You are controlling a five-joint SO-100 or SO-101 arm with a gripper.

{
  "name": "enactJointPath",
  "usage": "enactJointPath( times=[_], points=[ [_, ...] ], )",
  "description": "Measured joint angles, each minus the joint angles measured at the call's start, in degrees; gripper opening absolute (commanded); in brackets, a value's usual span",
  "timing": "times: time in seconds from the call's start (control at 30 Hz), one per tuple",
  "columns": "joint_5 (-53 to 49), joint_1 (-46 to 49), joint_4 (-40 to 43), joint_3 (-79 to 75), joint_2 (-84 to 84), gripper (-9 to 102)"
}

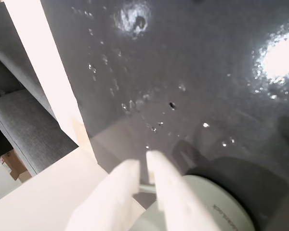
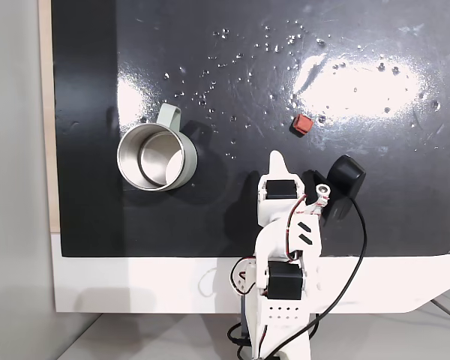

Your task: Grasp a cube and put it in the cup.

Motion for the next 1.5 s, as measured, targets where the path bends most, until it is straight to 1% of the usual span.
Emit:
enactJointPath(
  times=[0.47,0.67,0.87,1.3,1.5],
  points=[
    [-3.3,8.6,4.5,-27.5,-28.6,0],
    [-4.7,10.9,8.4,-39.6,-42.5,0],
    [-5.8,10.9,13.4,-50.1,-53.8,0],
    [-5.8,13.1,19.5,-62.9,-72.9,0],
    [-5.8,12.9,24.3,-70.0,-81.0,0]
  ],
)
